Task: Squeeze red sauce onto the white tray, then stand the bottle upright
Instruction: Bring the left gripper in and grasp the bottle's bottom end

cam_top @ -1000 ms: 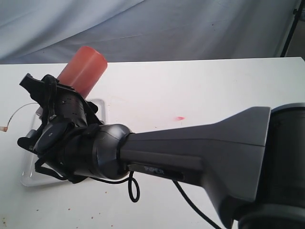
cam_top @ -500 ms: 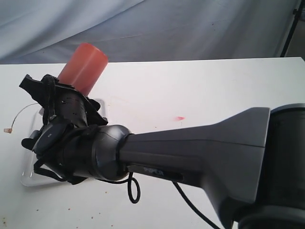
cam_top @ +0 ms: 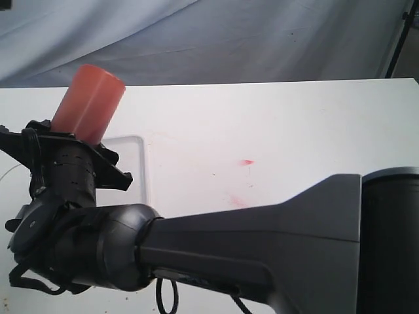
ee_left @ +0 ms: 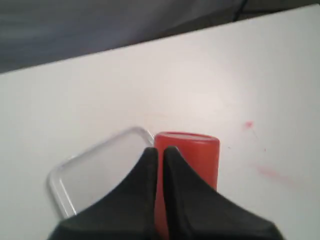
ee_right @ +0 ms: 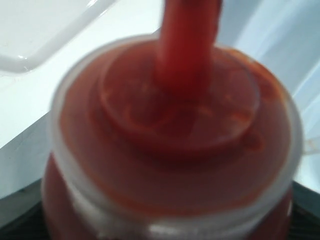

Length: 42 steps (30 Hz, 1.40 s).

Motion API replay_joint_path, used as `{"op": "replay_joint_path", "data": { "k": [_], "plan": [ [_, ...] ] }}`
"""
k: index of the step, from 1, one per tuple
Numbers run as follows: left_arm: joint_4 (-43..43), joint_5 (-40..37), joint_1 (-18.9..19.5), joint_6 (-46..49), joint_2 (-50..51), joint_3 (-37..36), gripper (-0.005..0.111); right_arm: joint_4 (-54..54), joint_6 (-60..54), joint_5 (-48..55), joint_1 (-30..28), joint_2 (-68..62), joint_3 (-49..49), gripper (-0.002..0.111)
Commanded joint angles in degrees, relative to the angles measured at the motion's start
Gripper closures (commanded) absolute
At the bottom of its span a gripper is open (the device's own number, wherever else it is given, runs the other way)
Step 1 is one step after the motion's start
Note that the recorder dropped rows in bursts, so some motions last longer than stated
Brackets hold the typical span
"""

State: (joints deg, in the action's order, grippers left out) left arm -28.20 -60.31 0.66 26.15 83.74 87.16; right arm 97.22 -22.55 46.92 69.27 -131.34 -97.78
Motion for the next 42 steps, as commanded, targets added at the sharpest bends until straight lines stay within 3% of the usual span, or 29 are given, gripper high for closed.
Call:
{"op": "replay_joint_path", "data": {
  "k": [1, 4, 5, 25, 31, 42],
  "plan": [
    [-2.9, -6.3, 0.0, 11.2, 4.8, 1.4, 0.067, 2.7, -0.7, 1.9, 0.0, 0.9, -0.9, 0.108],
    [-3.0, -3.3, 0.0, 11.2, 5.3, 1.1, 0.011, 2.7, -0.5, 1.9, 0.0, 0.9, -0.9, 0.108],
    [-3.0, -2.9, 0.0, 11.2, 5.3, 1.0, 0.001, 2.7, -0.2, 1.9, 0.0, 0.9, -0.9, 0.108],
    [-5.9, -9.0, -0.1, 11.4, 6.4, 0.5, 0.002, 2.7, 0.9, 1.8, 0.0, 0.9, -0.9, 0.108],
    [-5.8, -4.1, -0.2, 11.4, 7.0, -3.8, 0.002, 2.7, 0.9, 1.5, -0.1, 0.9, -0.9, 0.108],
    [-7.7, -4.6, -0.2, 15.2, 14.1, -4.3, 0.002, 2.7, 0.9, 1.1, -0.6, 0.9, -0.9, 0.108]
  ]
}}
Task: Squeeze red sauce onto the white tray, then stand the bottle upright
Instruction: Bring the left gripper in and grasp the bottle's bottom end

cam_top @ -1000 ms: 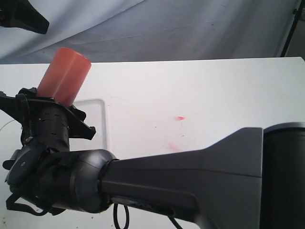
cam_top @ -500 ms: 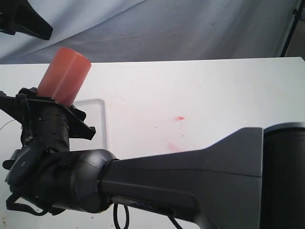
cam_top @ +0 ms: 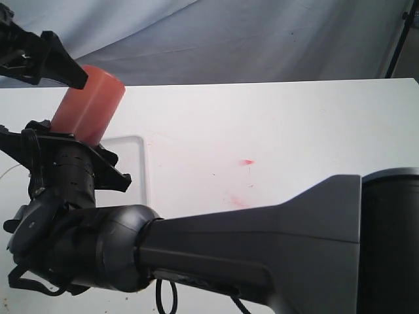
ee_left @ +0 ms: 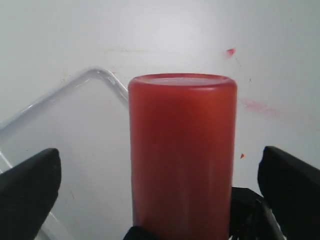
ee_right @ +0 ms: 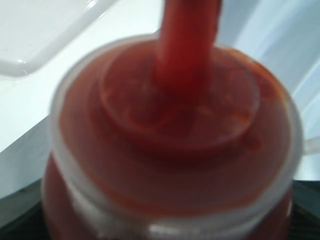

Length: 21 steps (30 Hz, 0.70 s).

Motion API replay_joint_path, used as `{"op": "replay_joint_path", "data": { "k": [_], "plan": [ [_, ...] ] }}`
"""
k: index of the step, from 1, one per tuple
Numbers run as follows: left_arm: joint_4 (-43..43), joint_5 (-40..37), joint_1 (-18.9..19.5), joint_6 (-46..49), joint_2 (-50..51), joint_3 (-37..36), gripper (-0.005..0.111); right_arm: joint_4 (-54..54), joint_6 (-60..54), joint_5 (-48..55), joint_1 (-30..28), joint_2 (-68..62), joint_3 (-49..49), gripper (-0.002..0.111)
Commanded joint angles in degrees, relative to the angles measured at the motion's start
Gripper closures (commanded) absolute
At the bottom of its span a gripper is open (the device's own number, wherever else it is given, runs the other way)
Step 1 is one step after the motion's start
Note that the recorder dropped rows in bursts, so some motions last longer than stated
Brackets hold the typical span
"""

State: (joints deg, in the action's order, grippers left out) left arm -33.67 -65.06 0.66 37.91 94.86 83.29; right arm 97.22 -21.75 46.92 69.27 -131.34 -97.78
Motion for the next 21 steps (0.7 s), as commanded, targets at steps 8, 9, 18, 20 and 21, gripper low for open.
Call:
{"op": "replay_joint_path", "data": {
  "k": [8, 9, 18, 20, 21],
  "plan": [
    [-11.7, -2.6, -0.2, 10.8, 8.3, 2.0, 0.002, 2.7, 0.1, -1.3, -3.0, 0.9, -0.9, 0.108],
    [-11.7, -2.7, -0.2, 10.9, 8.8, 2.6, 0.002, 2.7, 0.1, -1.7, -3.2, 0.9, -0.9, 0.108],
    [-12.0, -4.9, -0.2, 10.1, 18.3, 13.3, 0.002, 2.7, 0.1, -2.0, -4.1, 0.9, -0.9, 0.108],
    [-10.2, -4.9, -0.2, 10.0, 19.8, 15.5, 0.002, 2.7, 0.1, -1.7, -4.1, 0.9, -0.9, 0.108],
    [-8.8, -4.9, -0.2, 10.2, 20.3, 16.6, 0.002, 2.7, 0.1, -1.7, -4.1, 0.9, -0.8, 0.108]
  ]
}}
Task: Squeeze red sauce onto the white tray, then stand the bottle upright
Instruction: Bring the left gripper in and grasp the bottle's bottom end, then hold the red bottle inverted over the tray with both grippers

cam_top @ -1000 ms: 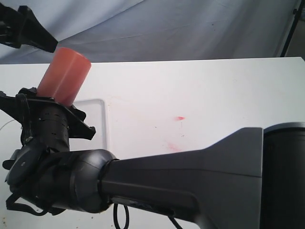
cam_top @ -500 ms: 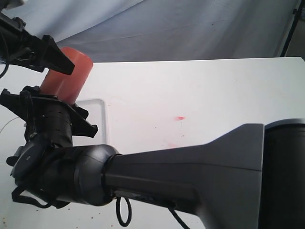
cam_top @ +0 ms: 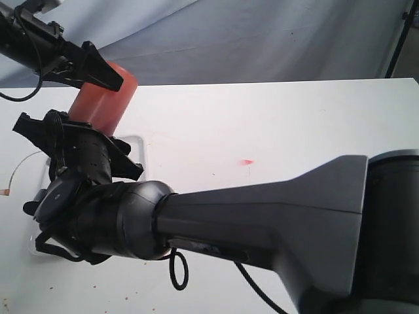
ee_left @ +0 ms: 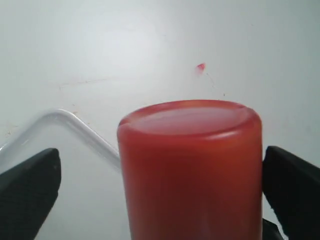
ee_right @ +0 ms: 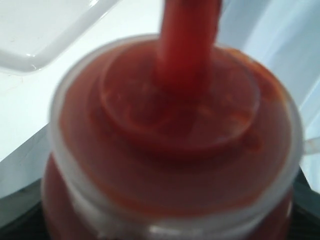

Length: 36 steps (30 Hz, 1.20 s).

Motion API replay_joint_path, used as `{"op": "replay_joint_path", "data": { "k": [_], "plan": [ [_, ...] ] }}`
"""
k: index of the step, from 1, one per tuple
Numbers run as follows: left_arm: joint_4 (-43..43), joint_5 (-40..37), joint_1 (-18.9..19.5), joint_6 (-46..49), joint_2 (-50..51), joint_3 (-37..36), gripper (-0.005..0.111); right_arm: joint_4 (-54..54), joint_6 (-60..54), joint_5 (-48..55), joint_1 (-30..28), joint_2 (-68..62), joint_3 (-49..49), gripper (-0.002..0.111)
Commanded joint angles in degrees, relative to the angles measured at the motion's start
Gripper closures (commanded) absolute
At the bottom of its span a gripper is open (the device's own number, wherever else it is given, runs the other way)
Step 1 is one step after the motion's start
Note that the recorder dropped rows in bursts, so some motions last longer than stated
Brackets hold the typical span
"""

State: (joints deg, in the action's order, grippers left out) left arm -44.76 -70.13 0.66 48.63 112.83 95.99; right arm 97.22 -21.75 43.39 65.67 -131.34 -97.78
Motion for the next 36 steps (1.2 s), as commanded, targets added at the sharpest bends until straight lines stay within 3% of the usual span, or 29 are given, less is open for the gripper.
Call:
{"op": "replay_joint_path", "data": {
  "k": [1, 18, 22, 28, 32, 36],
  "plan": [
    [3.1, 0.2, -0.2, -0.6, 2.8, 4.7, 0.002, 2.7, 0.1, 1.8, -0.5, 0.9, -0.8, 0.108],
    [1.8, 0.2, -1.9, -4.1, 4.8, 6.6, 0.005, 2.7, 0.1, 1.7, -1.1, 0.9, -0.8, 0.108],
    [1.7, 0.2, -1.9, -4.8, 5.2, 6.6, 0.028, 2.7, 0.1, 1.5, -1.1, 0.9, -0.8, 0.108],
    [1.7, 0.2, -1.9, -4.8, 5.4, 6.6, 0.078, 2.7, 0.1, 1.4, -1.1, 0.9, -0.8, 0.108],
    [1.9, 0.2, -1.9, -4.6, 5.4, 6.6, 0.102, 2.7, 0.1, 1.4, -1.1, 0.9, -0.8, 0.108],
    [1.9, 0.2, -1.9, -3.1, 5.4, 6.6, 0.107, 2.7, 0.1, 1.4, -1.1, 0.9, -0.8, 0.108]
  ]
}}
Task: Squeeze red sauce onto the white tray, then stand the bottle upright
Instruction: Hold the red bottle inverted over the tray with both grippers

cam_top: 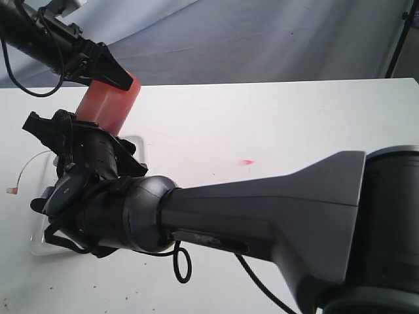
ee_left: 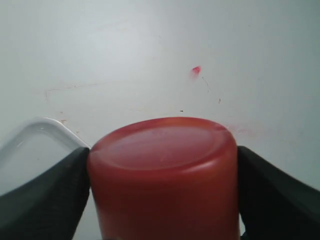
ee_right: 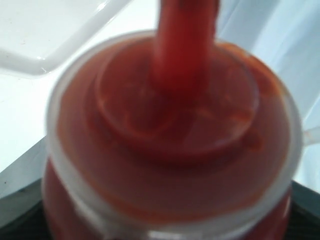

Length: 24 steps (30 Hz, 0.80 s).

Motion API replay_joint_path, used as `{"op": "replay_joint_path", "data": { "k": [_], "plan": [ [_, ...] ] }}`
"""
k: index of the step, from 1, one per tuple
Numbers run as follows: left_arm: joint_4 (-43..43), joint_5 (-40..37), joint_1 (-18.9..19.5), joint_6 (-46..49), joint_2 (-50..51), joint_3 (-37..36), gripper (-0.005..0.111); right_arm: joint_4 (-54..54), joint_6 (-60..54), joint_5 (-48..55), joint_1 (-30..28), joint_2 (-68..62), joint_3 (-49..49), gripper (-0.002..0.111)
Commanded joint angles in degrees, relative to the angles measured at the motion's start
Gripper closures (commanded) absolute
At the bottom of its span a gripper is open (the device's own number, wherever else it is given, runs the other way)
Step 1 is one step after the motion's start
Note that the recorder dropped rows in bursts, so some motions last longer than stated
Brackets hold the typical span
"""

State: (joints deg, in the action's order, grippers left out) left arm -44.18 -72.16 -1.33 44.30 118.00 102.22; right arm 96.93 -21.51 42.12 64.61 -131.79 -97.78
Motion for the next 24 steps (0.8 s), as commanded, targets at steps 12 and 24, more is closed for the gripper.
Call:
{"op": "replay_joint_path", "data": {
  "k": [12, 24],
  "plan": [
    [1.7, 2.2, 0.1, 2.4, 0.2, 0.3, 0.107, 3.0, -0.1, 2.8, -0.1, 1.4, -0.8, 0.108],
    [4.2, 2.2, 0.1, -0.2, 0.2, 0.3, 0.085, 3.0, -0.1, 3.7, -1.7, 1.4, -0.8, 0.108]
  ]
}}
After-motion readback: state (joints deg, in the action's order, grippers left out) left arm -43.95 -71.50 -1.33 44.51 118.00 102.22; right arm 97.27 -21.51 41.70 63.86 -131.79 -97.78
